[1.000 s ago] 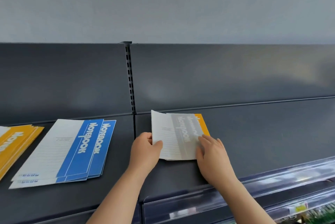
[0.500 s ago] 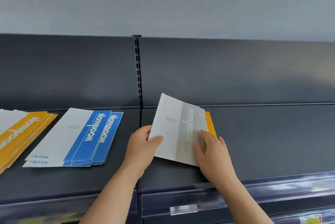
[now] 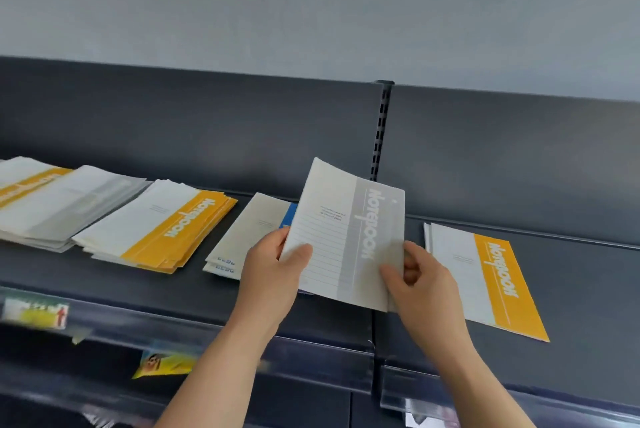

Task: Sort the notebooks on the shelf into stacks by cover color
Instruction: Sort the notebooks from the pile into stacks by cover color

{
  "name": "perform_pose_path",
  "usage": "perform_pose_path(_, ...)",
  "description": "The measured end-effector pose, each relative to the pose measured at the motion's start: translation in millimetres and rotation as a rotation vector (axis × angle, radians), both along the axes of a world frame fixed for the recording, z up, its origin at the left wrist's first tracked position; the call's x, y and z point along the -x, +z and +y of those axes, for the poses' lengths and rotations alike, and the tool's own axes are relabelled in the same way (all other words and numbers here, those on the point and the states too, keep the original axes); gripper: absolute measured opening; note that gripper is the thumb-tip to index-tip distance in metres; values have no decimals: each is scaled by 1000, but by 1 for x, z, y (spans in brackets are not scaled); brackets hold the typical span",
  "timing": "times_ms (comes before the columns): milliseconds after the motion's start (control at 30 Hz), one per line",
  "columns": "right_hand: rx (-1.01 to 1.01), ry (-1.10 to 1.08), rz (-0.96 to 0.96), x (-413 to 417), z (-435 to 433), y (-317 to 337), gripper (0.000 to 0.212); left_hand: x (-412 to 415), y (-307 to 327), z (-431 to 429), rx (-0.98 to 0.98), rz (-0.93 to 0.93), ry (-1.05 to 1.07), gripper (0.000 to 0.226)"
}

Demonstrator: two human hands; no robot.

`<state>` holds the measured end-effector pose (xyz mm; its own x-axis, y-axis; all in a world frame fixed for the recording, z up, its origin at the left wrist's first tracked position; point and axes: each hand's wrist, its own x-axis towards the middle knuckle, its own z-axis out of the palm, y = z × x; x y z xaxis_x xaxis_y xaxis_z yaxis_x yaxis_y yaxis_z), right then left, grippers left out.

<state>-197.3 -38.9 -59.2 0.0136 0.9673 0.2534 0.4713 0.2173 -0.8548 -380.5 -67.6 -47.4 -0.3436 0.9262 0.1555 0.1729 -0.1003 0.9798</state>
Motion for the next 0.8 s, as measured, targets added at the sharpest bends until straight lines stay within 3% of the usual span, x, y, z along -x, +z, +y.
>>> perform_pose_path(133, -22, 124, 44, 60, -11, 8, 31, 56, 7, -25, -24, 89, 84, 21)
perform_pose_path(267, -17, 172, 46, 129, -21, 12, 24, 122, 14, -51, -47, 174, 152, 28)
perform_pose_path(433, -51, 225, 27, 218, -42, 18, 30, 211, 16, -78, -17, 293, 244, 22)
perform_pose_path(800, -34, 300, -14, 379, -66, 26, 32, 370, 24, -113, 23, 379, 291, 20)
